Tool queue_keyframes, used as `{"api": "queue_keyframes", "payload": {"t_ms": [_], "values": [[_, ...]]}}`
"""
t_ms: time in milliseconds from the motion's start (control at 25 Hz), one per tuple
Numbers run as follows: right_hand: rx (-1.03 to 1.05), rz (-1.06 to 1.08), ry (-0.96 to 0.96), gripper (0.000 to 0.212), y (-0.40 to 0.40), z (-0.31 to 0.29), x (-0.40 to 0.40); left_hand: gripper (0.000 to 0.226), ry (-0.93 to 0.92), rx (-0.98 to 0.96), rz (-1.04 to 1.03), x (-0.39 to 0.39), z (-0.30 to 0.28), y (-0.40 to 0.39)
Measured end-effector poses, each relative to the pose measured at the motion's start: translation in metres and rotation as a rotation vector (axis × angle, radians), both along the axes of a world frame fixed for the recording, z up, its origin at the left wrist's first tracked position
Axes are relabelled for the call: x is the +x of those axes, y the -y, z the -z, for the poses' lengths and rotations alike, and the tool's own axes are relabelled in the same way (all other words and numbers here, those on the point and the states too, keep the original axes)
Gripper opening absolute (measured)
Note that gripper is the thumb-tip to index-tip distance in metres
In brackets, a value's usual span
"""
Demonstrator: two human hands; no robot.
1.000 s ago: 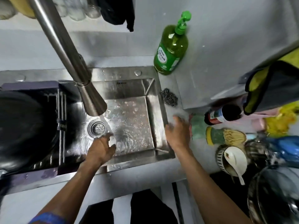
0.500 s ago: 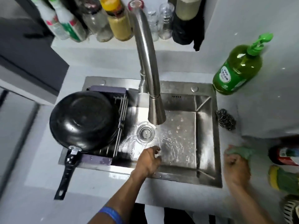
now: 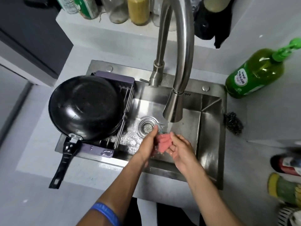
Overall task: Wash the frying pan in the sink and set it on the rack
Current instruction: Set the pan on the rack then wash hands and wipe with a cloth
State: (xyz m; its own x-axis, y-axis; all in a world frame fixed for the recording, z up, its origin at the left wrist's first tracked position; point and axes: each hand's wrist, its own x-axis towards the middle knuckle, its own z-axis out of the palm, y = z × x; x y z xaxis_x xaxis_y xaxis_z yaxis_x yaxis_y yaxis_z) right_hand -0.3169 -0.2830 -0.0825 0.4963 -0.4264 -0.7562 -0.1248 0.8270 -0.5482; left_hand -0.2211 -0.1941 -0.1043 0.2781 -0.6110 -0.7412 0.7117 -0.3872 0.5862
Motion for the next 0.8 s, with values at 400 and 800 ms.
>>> {"api": "queue_keyframes", "payload": {"t_ms": [400, 800], "values": [[-0.346, -0.068, -0.261, 0.012, 0.018, 0.008, 0.028, 0.017, 0.411, 0.060, -0.146, 0.010, 0.016, 0.005], [-0.183, -0.123, -0.182, 0.004, -0.006, 0.001, 0.039, 0.026, -0.044, -0.051, -0.120, 0.013, 0.029, 0.005]]}}
